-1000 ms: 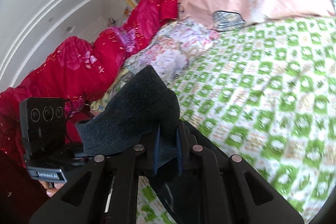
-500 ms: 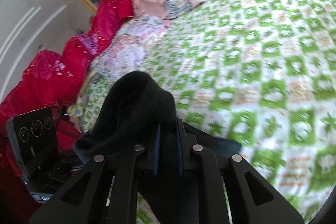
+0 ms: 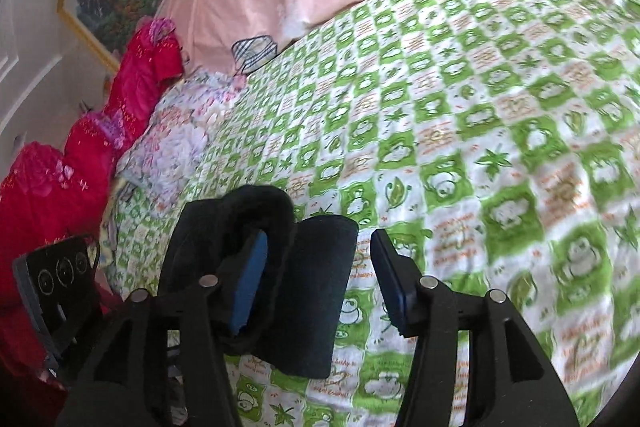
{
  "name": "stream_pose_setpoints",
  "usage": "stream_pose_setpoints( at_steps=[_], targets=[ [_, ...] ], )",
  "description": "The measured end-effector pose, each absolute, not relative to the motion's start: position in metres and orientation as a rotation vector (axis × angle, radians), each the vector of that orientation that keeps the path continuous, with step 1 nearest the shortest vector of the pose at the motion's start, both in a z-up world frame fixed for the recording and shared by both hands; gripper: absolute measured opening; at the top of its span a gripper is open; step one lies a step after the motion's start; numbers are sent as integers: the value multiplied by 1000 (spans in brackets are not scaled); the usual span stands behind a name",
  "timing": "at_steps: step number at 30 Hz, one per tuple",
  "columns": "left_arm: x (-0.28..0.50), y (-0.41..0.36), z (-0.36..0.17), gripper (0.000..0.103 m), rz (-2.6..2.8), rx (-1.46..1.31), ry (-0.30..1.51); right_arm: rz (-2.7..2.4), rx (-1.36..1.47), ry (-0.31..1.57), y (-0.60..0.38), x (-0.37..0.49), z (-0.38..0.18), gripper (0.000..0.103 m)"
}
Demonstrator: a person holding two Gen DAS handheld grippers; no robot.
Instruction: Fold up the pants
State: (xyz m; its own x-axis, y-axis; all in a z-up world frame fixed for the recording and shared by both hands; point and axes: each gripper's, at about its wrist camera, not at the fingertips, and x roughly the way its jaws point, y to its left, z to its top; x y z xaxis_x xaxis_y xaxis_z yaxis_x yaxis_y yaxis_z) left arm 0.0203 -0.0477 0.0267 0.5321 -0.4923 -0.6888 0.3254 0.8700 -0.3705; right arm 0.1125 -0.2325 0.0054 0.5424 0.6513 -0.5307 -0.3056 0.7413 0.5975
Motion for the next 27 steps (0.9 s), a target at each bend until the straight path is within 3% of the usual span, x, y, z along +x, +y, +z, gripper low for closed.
stream_pose_setpoints(
  at_steps=[6,17,27],
  targets=[
    [3,-33,41,62,-498,-243,842,519,437,774,-227,99,21,62],
    [-11,43,53,70,-300,-375,784,424,238,692,-176,73,47,79],
    [0,105,40,74,-129,-459,808,392,184,704,-153,72,42,80]
  ],
)
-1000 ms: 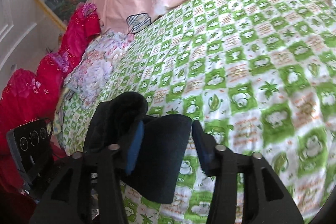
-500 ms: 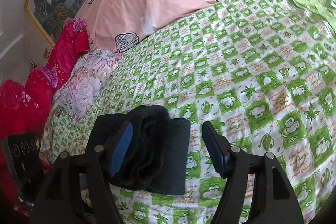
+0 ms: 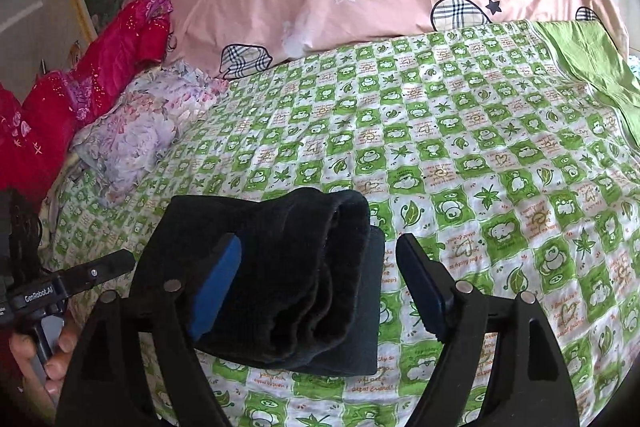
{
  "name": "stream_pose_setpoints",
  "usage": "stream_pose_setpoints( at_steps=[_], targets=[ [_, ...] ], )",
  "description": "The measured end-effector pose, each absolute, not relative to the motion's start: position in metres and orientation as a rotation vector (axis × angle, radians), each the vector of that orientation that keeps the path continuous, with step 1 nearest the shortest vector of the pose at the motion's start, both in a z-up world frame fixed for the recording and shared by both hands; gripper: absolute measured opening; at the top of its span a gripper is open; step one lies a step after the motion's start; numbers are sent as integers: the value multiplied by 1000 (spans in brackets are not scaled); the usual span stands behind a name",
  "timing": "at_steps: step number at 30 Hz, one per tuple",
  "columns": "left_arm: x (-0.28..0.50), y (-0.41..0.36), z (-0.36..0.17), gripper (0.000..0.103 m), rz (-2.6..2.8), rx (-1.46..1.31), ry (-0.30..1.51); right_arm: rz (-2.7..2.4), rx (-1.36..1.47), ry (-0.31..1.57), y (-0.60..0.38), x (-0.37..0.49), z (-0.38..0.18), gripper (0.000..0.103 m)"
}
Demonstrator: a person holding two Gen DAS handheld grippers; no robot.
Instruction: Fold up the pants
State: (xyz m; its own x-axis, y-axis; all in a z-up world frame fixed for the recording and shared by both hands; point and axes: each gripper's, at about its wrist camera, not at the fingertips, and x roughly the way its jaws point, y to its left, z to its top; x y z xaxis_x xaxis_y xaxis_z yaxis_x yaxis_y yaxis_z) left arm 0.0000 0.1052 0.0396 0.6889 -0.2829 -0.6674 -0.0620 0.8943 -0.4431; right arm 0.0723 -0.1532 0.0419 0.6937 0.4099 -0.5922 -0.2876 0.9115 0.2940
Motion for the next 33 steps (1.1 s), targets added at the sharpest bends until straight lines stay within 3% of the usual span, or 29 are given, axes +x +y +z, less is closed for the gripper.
stream_pose_setpoints(
  at_steps=[33],
  targets=[
    [49,118,-10,78,-108,-508,949,367,169,834,-168,96,-16,81]
  ],
)
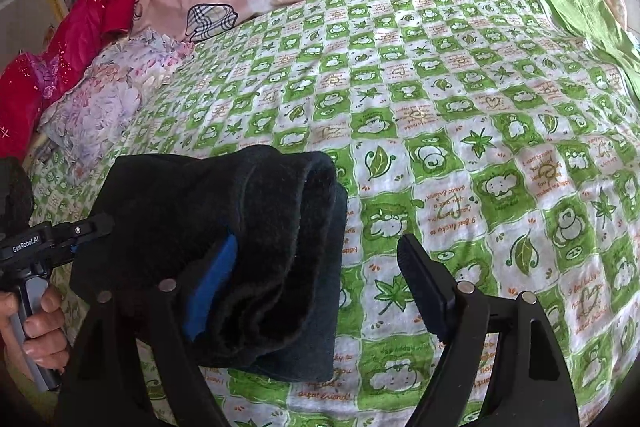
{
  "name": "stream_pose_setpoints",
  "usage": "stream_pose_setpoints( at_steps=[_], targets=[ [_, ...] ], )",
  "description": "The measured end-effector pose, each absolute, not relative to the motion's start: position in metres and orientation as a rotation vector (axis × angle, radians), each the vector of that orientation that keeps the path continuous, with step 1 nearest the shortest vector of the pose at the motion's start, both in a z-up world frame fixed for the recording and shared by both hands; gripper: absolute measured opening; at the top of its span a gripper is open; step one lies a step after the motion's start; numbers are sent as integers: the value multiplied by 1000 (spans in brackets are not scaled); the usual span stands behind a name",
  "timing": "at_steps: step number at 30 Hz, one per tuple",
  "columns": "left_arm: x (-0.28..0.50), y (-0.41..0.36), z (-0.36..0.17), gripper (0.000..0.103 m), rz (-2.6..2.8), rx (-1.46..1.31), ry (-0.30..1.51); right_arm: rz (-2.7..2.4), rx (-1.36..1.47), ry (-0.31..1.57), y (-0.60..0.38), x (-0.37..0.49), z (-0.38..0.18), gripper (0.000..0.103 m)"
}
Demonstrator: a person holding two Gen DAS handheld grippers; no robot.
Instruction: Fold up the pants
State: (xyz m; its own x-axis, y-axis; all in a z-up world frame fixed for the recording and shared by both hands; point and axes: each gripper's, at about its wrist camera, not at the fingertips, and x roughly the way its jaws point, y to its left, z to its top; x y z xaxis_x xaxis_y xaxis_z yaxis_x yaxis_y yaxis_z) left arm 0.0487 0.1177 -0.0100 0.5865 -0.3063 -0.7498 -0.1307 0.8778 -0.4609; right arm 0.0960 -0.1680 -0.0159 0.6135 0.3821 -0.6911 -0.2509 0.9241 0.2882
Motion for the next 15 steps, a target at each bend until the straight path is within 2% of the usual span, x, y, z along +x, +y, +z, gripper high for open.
stream_pose_setpoints(
  at_steps=[7,12,15],
  targets=[
    [54,124,-22,78,-114,-531,973,428,272,872,-173,98,-20,81],
    [55,125,-27,77,-124,-544,973,472,338,896,-175,101,-26,77],
    [56,125,-29,74,-128,-547,973,503,359,904,-173,102,-28,73]
  ],
)
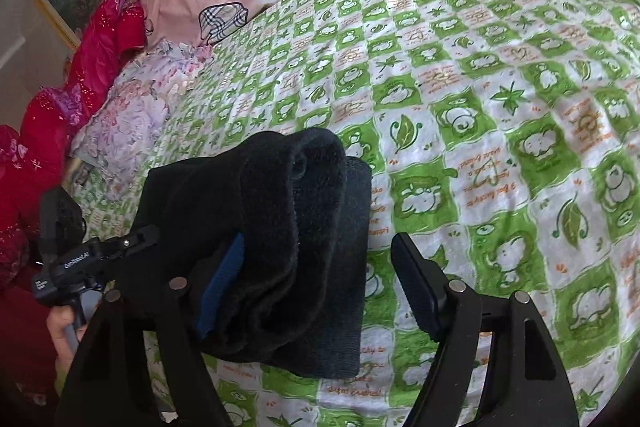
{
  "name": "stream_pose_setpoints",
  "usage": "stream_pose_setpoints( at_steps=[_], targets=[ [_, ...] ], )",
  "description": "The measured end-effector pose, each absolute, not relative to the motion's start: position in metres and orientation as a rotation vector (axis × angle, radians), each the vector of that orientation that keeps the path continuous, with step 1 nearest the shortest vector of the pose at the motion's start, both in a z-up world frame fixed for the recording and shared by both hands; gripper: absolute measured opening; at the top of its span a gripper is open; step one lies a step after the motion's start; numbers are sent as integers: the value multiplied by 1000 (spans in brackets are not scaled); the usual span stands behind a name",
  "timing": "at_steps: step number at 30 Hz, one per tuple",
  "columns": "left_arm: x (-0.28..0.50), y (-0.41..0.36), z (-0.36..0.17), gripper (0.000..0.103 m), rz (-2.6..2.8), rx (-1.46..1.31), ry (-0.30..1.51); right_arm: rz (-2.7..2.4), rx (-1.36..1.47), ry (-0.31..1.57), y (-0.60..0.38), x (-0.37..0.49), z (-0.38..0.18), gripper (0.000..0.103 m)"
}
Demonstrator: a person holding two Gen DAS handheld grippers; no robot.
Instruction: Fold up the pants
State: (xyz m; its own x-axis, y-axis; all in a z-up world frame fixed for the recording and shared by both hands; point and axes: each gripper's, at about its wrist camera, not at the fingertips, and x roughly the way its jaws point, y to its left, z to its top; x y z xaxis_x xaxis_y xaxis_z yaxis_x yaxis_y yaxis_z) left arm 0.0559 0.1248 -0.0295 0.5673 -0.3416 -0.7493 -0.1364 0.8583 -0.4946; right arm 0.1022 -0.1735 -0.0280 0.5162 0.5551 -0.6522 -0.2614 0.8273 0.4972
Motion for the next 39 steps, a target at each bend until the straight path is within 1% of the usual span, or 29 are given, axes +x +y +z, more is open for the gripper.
stream_pose_setpoints(
  at_steps=[3,5,7,9,11,13,14,17,20,28,39],
  targets=[
    [57,122,-31,64,-144,-550,976,531,387,920,-173,104,-32,71],
    [58,120,-33,54,-164,-566,981,572,448,955,-174,109,-40,71],
    [59,118,-34,51,-175,-583,981,598,471,978,-171,110,-46,71],
    [59,116,-34,48,-173,-574,980,600,445,959,-168,107,-43,67],
    [59,115,-32,43,-175,-568,975,607,426,945,-166,105,-38,58],
    [57,114,-29,39,-180,-568,967,617,398,927,-163,102,-32,52],
    [57,114,-27,36,-180,-569,963,620,384,919,-162,101,-29,49],
    [53,114,-20,31,-177,-566,949,623,325,887,-154,95,-16,47],
    [49,112,-9,29,-175,-553,929,632,298,862,-152,93,-6,46],
    [37,109,24,28,-161,-485,861,656,282,829,-148,97,14,46],
    [52,124,49,28,-116,-452,810,691,246,784,-126,130,38,46]
  ],
)
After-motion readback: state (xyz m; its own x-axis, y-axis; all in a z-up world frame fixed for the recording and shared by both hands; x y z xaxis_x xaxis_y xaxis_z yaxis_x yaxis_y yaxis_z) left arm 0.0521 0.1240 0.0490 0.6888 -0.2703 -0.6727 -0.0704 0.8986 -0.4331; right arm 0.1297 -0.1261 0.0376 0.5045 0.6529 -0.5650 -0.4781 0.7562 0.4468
